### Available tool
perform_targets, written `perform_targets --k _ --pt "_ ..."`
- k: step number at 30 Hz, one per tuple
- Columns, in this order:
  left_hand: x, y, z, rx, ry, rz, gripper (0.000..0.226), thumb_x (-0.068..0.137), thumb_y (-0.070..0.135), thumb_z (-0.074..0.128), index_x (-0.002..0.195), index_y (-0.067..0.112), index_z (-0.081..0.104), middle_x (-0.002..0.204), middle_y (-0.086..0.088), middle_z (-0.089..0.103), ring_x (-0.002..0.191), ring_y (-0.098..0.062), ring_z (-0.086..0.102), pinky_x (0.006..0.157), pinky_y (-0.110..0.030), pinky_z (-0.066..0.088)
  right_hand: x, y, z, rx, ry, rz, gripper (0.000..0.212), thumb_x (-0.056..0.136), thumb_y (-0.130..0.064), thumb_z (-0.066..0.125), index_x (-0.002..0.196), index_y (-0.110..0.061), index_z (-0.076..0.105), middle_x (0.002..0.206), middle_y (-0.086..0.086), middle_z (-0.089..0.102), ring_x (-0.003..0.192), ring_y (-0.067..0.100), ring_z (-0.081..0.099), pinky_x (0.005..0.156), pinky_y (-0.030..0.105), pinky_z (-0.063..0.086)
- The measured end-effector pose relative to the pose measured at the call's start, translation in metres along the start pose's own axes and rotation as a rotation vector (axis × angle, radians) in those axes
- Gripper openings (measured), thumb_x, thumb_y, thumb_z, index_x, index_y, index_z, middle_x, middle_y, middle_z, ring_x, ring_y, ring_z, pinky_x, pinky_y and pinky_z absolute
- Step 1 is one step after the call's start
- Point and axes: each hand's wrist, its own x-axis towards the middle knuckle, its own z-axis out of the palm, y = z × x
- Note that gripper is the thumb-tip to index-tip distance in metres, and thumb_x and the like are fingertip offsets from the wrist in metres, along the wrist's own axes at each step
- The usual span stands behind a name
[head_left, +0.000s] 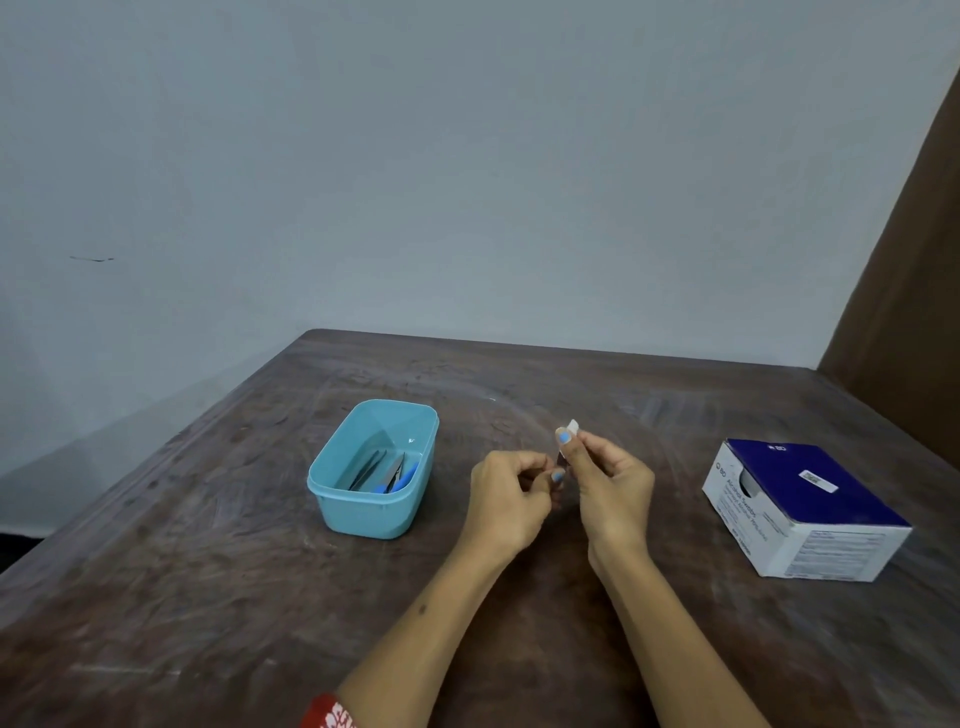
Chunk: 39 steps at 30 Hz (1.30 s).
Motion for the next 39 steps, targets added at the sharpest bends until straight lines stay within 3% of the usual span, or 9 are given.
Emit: perform_targets --k 6,9,14,20,25,28,31,35,39 --pt "0.0034 -0.0041 -0.0020 0.000 0.082 0.014 0.020 0.088 0.005 0.058 0.098 0.015 0.073 0.082 0.002 0.073 0.073 -0.007 0.069 0.071 -0.023 0.058 -0.0024 0.0038 0.0015 -0.067 -0.078 0.007 0.011 0.079 -0.013 0.073 0.079 -0.002 0.073 0.069 0.010 0.069 0.061 0.007 0.064 0.053 0.014 0.049" --pt "0.0021 -0.0012 -0.0007 0.005 0.042 0.018 0.017 0.088 0.006 0.059 0.095 0.014 0.072 0.081 0.002 0.071 0.072 -0.007 0.069 0.070 -0.020 0.058 -0.0006 0.0014 -0.0005 -0.030 -0.037 -0.015 0.010 0.078 -0.015 0.075 0.082 -0.006 0.073 0.068 0.008 0.070 0.060 0.005 0.065 0.053 0.014 0.049" --pt "0.0039 -0.0048 -0.0035 0.004 0.121 0.047 0.021 0.088 0.007 0.058 0.100 0.017 0.072 0.081 0.003 0.073 0.072 -0.006 0.069 0.071 -0.021 0.057 -0.0025 0.0039 0.0010 -0.081 -0.136 -0.001 0.006 0.079 -0.014 0.073 0.079 -0.008 0.075 0.074 0.010 0.072 0.068 0.009 0.066 0.060 0.015 0.051" --pt "0.0021 -0.0038 0.0001 0.000 0.027 0.024 0.015 0.087 0.008 0.061 0.095 0.013 0.072 0.079 0.002 0.071 0.070 -0.007 0.068 0.070 -0.018 0.056 0.0035 0.0015 -0.0008 -0.030 -0.013 -0.033 0.004 0.079 -0.020 0.073 0.082 -0.018 0.074 0.074 0.002 0.072 0.071 0.007 0.067 0.066 0.018 0.054" --pt "0.0033 -0.0056 -0.0026 -0.045 0.135 0.046 0.019 0.088 0.007 0.059 0.101 0.014 0.072 0.082 0.003 0.072 0.070 -0.004 0.069 0.069 -0.017 0.057 -0.0019 0.0061 0.0014 -0.100 -0.150 -0.014 0.009 0.082 -0.017 0.070 0.076 -0.013 0.075 0.074 0.007 0.073 0.073 0.012 0.068 0.069 0.022 0.055" --pt "0.0043 -0.0058 -0.0017 -0.040 0.086 0.040 0.017 0.088 0.007 0.059 0.098 0.012 0.072 0.079 0.003 0.071 0.070 -0.005 0.069 0.071 -0.021 0.058 0.0012 0.0064 -0.0005 -0.087 -0.120 -0.010 0.010 0.082 -0.019 0.070 0.086 -0.012 0.075 0.078 0.006 0.073 0.077 0.012 0.068 0.073 0.026 0.055" --pt "0.0037 -0.0048 0.0006 -0.052 0.070 0.038 0.016 0.088 0.007 0.060 0.097 0.009 0.072 0.077 0.001 0.071 0.067 -0.006 0.069 0.070 -0.021 0.058 0.0052 0.0072 -0.0015 -0.104 -0.015 -0.056 0.023 0.076 -0.021 0.076 0.099 -0.019 0.072 0.087 -0.003 0.072 0.079 0.006 0.067 0.071 0.020 0.053" --pt "0.0037 -0.0041 0.0017 -0.086 0.085 0.035 0.017 0.088 0.006 0.060 0.100 0.006 0.072 0.079 -0.001 0.072 0.066 -0.006 0.069 0.068 -0.018 0.057 0.0041 0.0059 0.0002 -0.120 0.058 -0.097 0.017 0.070 -0.020 0.081 0.079 -0.013 0.068 0.074 0.000 0.069 0.068 0.009 0.064 0.061 0.020 0.052" --pt "0.0045 -0.0041 -0.0009 -0.092 0.099 0.027 0.018 0.087 0.007 0.061 0.102 0.007 0.071 0.080 -0.004 0.073 0.066 -0.007 0.069 0.067 -0.017 0.057 0.0036 0.0087 -0.0010 -0.122 0.000 -0.086 0.009 0.073 -0.018 0.078 0.078 -0.013 0.073 0.068 -0.002 0.071 0.066 0.008 0.066 0.062 0.023 0.054"
